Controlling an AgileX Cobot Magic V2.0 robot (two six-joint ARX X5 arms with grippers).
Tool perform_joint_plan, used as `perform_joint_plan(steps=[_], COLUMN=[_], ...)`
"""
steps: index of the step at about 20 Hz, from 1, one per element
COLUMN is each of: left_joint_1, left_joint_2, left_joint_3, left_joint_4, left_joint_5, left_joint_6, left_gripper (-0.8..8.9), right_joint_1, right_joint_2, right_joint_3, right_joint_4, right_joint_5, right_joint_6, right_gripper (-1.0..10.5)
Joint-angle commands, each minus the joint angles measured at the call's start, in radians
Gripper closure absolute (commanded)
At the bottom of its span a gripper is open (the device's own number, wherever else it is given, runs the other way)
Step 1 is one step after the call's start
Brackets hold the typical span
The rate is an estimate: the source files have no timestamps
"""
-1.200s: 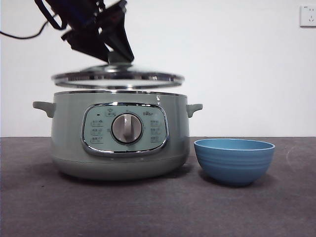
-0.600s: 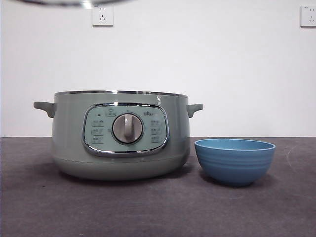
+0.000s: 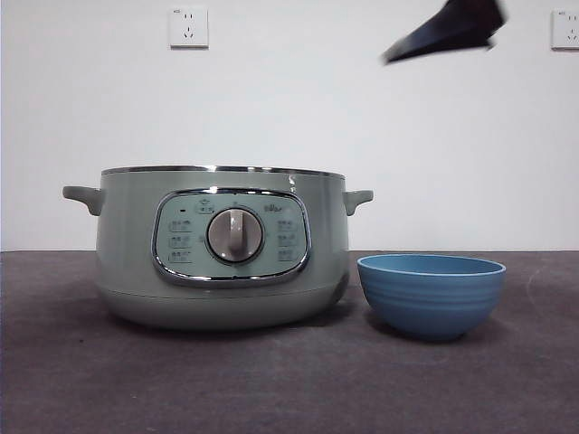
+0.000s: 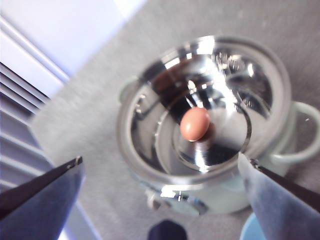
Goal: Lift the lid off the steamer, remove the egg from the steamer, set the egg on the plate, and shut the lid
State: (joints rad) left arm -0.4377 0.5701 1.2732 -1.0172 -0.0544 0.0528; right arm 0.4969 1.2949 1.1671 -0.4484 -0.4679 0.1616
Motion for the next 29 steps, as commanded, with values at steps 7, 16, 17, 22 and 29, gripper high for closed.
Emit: perform_joint_plan(steps=[7, 16, 17, 22, 29], left_joint_1=[0.001, 0.001, 0.001, 0.001, 0.001], left_joint_2=[-0.026, -0.026, -0.026, -0.026, -0.026], left_joint_3=[0.005, 0.005, 0.005, 0.005, 0.005], left_joint_4=[0.010, 0.009, 0.008, 0.005, 0.001], left_joint_5=[0.002, 0.003, 0.003, 0.006, 0.006], left_joint_6=[-0.008, -0.007, -0.007, -0.007, -0.004], left_gripper=[8.22, 8.22, 8.22, 8.22, 8.22], right_joint_1=[0.207, 0.230, 0.230, 0.230, 0.230], right_joint_2=[0.485, 0.762, 0.772, 0.820, 0.862], right_joint_3=[0.401, 0.579, 0.579, 0.579, 0.579], right_joint_4=[-0.112, -0.153, -0.151, -0.143, -0.120], right_joint_5=[0.280, 0.374, 0.373, 0.396, 0.391], right_joint_6=[-0.051, -0.077, -0.079, -0.081, -0.064], right_gripper=[3.8, 3.8, 3.8, 3.8, 4.5])
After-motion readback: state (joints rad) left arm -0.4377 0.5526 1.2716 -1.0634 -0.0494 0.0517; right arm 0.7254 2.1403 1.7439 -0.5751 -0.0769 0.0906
